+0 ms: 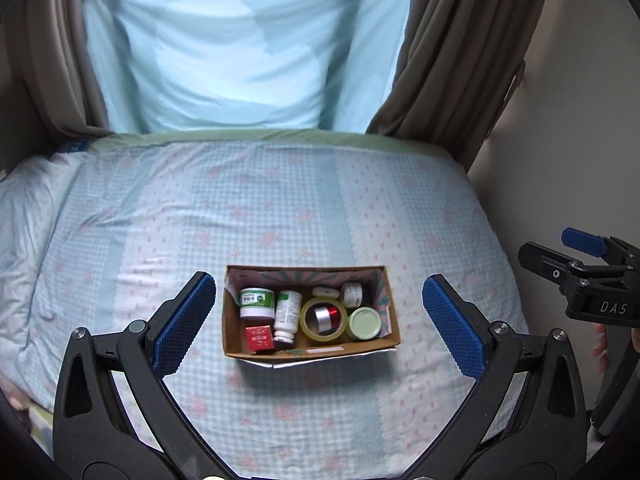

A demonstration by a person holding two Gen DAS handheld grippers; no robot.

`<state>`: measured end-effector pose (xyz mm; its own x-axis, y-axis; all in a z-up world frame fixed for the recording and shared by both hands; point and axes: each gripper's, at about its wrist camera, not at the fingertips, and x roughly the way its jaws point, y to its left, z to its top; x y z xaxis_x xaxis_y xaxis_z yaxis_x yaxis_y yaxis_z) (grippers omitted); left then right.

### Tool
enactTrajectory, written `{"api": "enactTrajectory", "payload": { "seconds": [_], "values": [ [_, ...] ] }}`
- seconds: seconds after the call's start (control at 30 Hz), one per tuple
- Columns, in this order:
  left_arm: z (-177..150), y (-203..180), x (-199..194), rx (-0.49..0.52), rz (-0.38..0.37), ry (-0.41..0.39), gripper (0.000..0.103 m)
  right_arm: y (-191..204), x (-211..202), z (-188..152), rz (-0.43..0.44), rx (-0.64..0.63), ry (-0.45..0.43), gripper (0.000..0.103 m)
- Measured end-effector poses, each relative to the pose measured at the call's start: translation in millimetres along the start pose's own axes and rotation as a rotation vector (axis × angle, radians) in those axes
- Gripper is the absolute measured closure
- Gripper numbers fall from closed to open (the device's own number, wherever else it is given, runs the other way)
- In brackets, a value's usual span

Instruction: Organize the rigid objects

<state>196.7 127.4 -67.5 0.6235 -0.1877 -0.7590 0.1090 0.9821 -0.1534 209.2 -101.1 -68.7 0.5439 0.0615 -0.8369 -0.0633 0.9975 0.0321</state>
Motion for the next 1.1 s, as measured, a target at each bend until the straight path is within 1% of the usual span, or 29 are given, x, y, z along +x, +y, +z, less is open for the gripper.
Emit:
{"api": "enactTrajectory", "payload": {
  "seconds": [0.1,0.2,0.27,0.37,0.53,0.7,0.93,1.1],
  "values": [
    [-6.3,-13.5,-46.6,0.005,-0.001,-0.104,0.0,-6.1,-44.9,-8.4,0.008,0.023,-0.075,0.0],
    [-17.2,-26.9,-84.0,0.022,0.005,-0.183,0.0,-10.8,-83.0,-23.8,-0.016,0.029,-0.152,0.0],
    [-25.7,-34.9,-100.2,0.034,0.021,-0.213,0.0,-11.0,-103.8,-36.8,-0.035,0.026,-0.194,0.0],
    [-37.7,-40.7,-116.9,0.042,0.022,-0.229,0.0,-7.3,-123.3,-54.6,-0.061,0.018,-0.234,0.0],
    [-56.2,-43.9,-139.0,0.061,0.033,-0.265,0.0,-2.6,-135.4,-74.6,-0.083,0.019,-0.275,0.0],
    [-60.2,-45.4,-150.7,0.064,0.024,-0.307,0.0,-4.0,-143.3,-84.4,-0.082,0.038,-0.301,0.0],
    [-57.1,-51.0,-149.2,0.075,0.02,-0.313,0.0,-8.7,-152.4,-84.2,-0.103,0.043,-0.337,0.0],
    [-56.9,-54.4,-147.7,0.077,0.016,-0.31,0.0,-10.4,-152.2,-84.7,-0.106,0.044,-0.341,0.0]
  ]
}}
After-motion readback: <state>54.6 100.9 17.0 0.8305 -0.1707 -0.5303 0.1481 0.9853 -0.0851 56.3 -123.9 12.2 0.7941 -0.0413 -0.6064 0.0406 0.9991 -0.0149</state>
